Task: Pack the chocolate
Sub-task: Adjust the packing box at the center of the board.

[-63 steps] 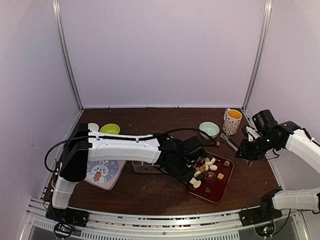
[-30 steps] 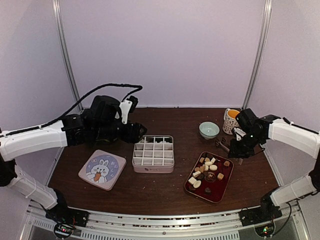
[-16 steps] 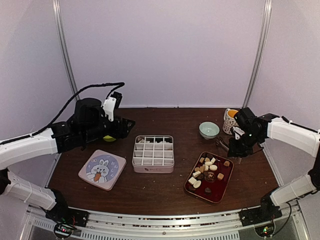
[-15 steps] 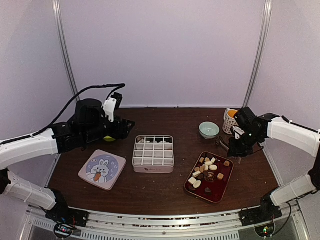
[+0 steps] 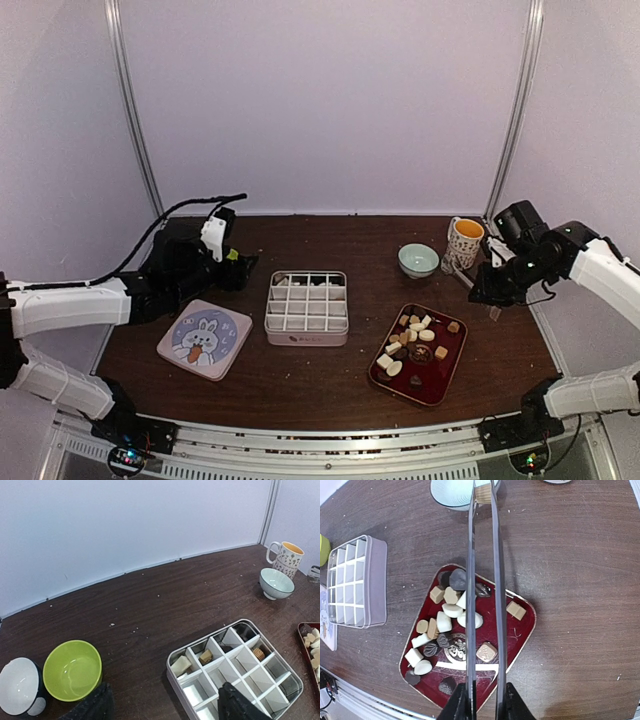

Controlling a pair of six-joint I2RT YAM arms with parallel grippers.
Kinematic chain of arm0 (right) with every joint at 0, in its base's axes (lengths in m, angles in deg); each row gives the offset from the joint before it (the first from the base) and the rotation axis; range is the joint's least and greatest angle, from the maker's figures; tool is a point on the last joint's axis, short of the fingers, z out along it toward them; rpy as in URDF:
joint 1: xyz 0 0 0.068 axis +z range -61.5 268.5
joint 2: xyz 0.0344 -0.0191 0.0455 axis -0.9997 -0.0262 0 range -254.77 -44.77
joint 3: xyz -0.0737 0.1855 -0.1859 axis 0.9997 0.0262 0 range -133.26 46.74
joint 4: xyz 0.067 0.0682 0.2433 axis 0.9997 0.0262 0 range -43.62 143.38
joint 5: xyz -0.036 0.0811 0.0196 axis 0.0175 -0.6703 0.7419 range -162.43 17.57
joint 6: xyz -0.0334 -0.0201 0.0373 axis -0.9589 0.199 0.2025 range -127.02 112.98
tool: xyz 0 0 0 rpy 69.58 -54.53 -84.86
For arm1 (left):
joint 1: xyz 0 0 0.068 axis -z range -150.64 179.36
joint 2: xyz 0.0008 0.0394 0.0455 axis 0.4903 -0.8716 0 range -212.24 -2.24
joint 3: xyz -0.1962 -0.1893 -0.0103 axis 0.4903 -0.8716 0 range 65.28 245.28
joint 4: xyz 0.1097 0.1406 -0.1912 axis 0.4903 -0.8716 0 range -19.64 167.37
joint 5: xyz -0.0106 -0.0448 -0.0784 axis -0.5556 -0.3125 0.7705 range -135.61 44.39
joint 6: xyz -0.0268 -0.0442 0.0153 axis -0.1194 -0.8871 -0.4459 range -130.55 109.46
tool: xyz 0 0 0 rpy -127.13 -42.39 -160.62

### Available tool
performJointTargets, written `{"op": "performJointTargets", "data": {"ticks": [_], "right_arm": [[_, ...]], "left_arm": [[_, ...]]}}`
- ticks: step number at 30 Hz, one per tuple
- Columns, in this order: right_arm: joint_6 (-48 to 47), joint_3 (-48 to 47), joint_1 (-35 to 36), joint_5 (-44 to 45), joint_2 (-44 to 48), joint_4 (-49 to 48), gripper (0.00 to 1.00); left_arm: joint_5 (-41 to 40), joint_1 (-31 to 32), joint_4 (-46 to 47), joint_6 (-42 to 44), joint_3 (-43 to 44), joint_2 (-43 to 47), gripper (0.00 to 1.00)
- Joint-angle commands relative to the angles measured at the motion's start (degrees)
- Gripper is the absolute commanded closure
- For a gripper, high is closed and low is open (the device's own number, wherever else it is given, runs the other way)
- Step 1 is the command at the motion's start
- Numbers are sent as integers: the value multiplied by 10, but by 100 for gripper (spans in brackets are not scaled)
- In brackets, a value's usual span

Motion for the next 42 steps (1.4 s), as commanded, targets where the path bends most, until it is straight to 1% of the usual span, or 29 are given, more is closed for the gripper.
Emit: {"op": "performJointTargets", "data": {"ticks": [1,5,11,16,22,24,26,27,28,30,36,39,42], "right_arm": [[16,-48,25,-15,11,16,80],[26,-83,85,-19,-14,5,80],[45,-135,187,-31,-87,-45,80],[47,-169,258,-43,-150,-96,81],[55,-182,297,-56,-196,-160,81],[56,-185,301,-57,-204,-174,81],[59,-185,303,-50,-205,-184,82],[59,-185,303,-44,-204,-187,82],[58,-186,303,-39,-202,-190,82],[57,-187,303,-26,-195,-192,82],[51,-169,302,3,-165,-190,82],[50,-145,299,14,-147,-200,83],[51,-119,290,15,-128,-212,83]], "left_arm": [[49,-5,126,6,-33,-12,27],[69,-6,170,-6,-61,-14,27],[73,-6,174,-8,-66,-11,27],[78,-6,165,-3,-62,-13,27],[85,-6,135,-10,-42,-32,25],[85,-6,121,-11,-29,-51,21],[77,-10,93,-24,-8,-78,16],[83,-18,73,-33,14,-97,16],[87,-26,40,-46,35,-115,17],[85,-38,-43,-73,77,-148,23],[97,-42,-182,-124,160,-213,29],[112,-42,-229,-145,186,-240,30],[121,-41,-250,-160,193,-248,32]]}}
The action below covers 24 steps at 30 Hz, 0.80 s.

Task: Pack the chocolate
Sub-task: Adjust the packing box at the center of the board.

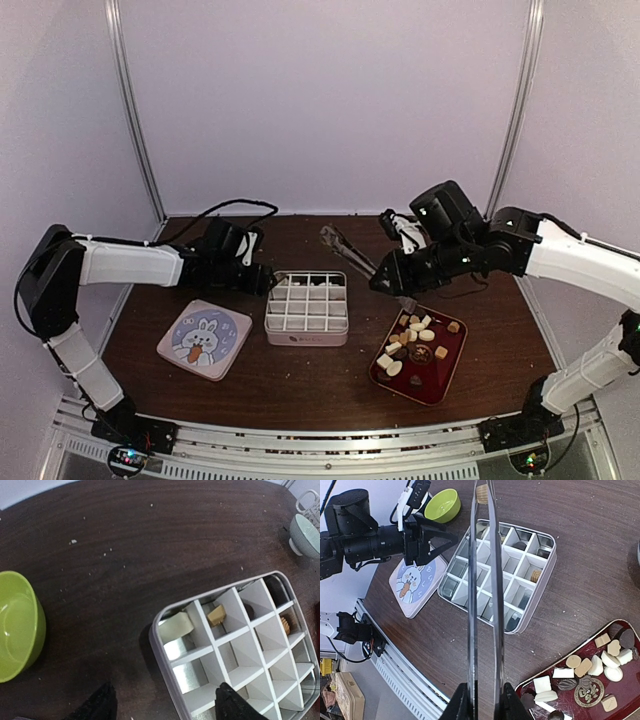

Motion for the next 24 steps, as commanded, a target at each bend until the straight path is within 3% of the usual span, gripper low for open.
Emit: {"op": "performJointTargets", "data": {"ticks": [1,15,19,22,24], "right_arm": [[-3,33,-11,24,37,-30,83],[-18,93,-40,14,92,-51,84],[-21,108,-50,9,111,-54,84],[-22,118,-59,5,121,-58,84],[-23,123,-63,0,125,-59,84]], "left_arm": [[23,0,-76,-42,22,-12,33],[-70,36,-265,-62,173,-113,40],[-81,36,-290,-70,202,-136,48],[-61,36,-293,-71,216,-151,63],[-52,37,-298,-72,224,-160,65]]}}
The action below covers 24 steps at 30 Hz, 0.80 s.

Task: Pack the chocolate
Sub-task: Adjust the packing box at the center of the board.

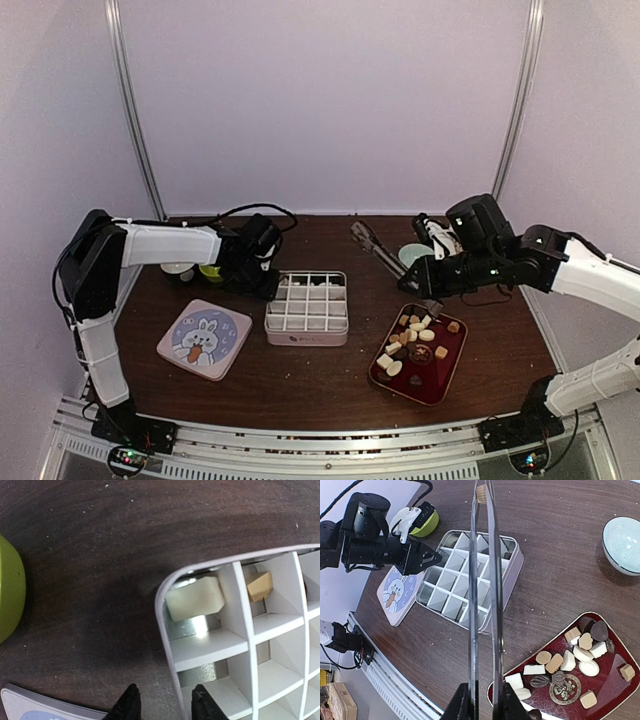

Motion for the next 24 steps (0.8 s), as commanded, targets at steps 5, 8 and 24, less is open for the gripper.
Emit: {"op": "performJointTargets", "data": {"ticks": [5,8,24], "right_arm": [[-12,14,-19,-13,26,-25,84],[-15,14,-22,-17,27,-24,84],[-25,27,-26,-25,29,-22,84]], "left_arm": [[-2,1,-41,-8,33,-22,75],[-22,3,-50,-5,34,-17,82],[-137,54,-20,56,28,43,100]]}}
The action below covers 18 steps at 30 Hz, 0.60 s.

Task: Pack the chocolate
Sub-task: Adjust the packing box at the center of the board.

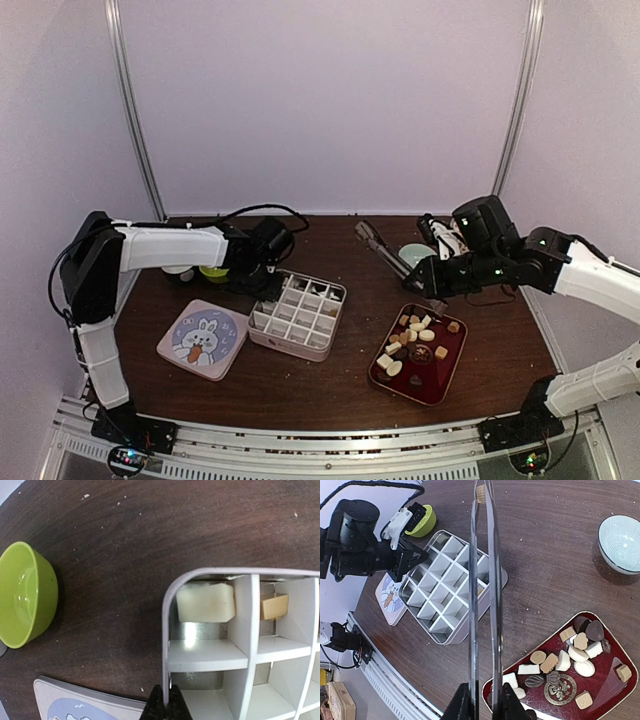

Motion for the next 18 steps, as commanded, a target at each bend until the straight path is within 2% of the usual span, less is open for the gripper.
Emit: {"op": "performJointTargets", "data": {"ticks": [1,9,18], "right_arm": [[-12,12,-3,-4,15,-15,85],[-43,59,-4,-14,45,-8,84],[-78,99,-5,-15,91,-17,85]], "left_arm": [[-40,14,41,36,-1,48,100],[-53,32,136,108,-53,120,100],[-15,32,187,224,-52,129,100]]}}
